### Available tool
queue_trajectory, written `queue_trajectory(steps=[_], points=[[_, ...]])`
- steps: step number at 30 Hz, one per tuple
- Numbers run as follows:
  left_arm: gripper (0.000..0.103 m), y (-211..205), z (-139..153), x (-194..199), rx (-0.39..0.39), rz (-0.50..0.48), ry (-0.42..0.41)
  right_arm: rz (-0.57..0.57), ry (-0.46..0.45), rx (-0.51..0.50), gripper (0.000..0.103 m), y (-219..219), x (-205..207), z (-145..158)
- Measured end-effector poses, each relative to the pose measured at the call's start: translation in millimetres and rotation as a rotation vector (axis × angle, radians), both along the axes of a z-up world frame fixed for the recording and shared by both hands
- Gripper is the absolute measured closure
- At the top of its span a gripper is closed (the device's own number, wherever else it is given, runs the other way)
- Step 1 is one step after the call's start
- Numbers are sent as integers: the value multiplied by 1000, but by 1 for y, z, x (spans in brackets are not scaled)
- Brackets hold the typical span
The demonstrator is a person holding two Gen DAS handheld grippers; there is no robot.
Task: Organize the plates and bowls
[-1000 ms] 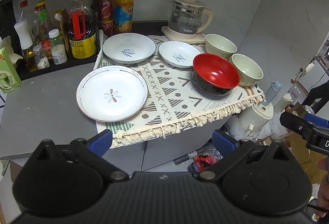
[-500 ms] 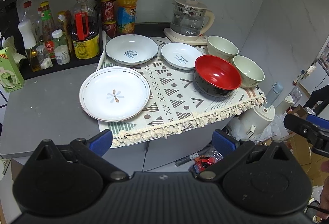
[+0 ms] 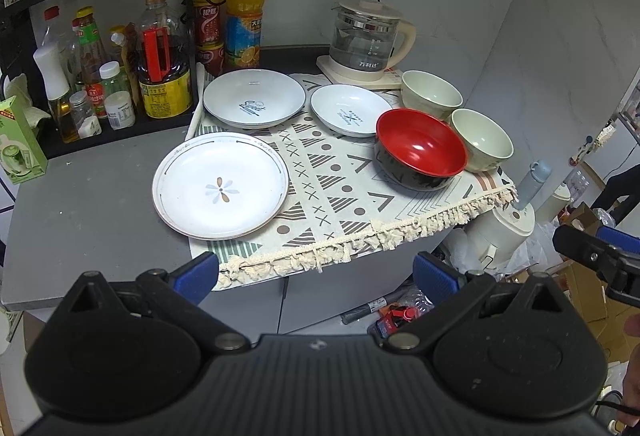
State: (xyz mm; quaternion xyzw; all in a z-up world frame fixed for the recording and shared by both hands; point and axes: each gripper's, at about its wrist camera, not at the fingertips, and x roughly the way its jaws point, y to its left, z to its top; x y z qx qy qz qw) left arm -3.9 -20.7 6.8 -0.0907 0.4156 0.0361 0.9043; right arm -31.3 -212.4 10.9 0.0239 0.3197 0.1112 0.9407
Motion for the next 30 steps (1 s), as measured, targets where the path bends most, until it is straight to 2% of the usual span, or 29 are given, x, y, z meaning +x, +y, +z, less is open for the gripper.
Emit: queue_trajectory(steps=[30], points=[[1,3,3,-16,2,41,-8,39,1,-6,0,3,-8,0]])
